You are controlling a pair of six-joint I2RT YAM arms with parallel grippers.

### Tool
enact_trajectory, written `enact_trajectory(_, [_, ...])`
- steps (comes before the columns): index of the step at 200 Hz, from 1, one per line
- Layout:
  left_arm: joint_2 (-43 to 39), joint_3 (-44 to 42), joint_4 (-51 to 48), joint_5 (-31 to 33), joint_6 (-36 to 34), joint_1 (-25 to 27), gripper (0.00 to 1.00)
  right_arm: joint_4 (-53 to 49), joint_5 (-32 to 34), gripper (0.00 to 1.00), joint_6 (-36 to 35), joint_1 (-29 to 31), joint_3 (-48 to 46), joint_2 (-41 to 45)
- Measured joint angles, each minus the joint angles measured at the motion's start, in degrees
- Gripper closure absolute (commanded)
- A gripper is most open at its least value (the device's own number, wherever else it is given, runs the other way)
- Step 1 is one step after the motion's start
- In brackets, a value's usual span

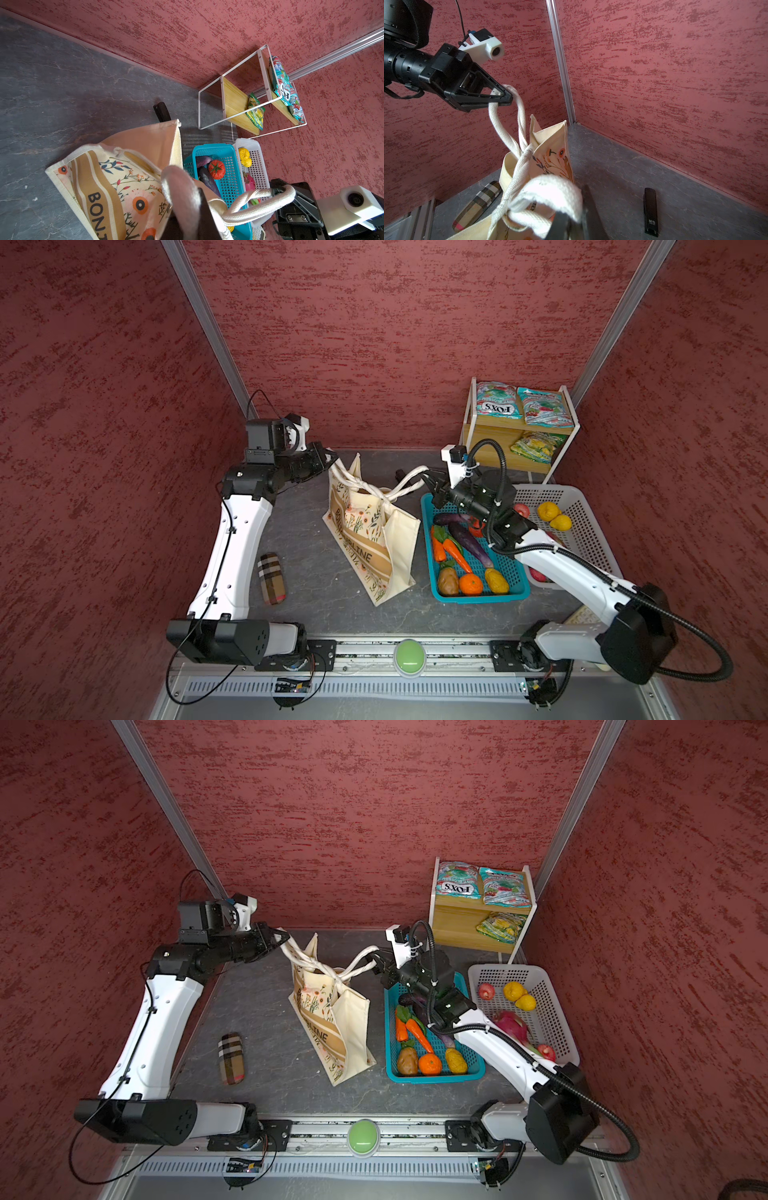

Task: Place the food into the grocery bag and tie it
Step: 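Open both grippers and release the knotted handles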

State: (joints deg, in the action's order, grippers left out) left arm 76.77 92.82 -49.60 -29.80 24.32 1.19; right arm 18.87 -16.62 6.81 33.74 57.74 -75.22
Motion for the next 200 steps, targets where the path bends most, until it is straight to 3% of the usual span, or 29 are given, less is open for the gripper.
enact_trajectory(17, [-0.9,-0.2,-1.4,0.5,-0.6,-0.9,0.76,-0.2,-0.3,0.83,-0.1,0.3,0.0,0.0])
enact_trajectory(46, [-1.9,-0.2,-3.0,1.0,-1.5,-1.7,0.50,-0.3,-0.7,0.68,-0.6,0.6,-0.4,0.4])
enact_trajectory(68, [-2.6,-0.6,-3.3,0.9,-1.4,-2.4,0.37,-0.7,-0.8,0.61,-1.2,0.7,-1.2,1.3])
enact_trajectory(111, [-4.2,-1.3,-3.5,1.6,-1.7,-3.8,0.11,-2.6,-0.9,0.36,-2.9,0.7,-1.7,2.6])
enact_trajectory(143, [-6.9,-3.5,-4.3,3.1,-1.7,-7.2,0.00,-5.5,-0.9,0.22,-5.2,0.7,-2.6,4.3])
enact_trajectory(168, [-8.3,-5.3,-6.6,4.9,-1.9,-12.9,0.01,-7.8,-0.6,0.12,-7.1,0.7,-4.5,6.4])
enact_trajectory(200, [-10.3,-7.3,-7.5,9.5,-2.2,-16.3,0.01,-10.4,0.9,0.04,-9.2,0.7,-7.4,9.5])
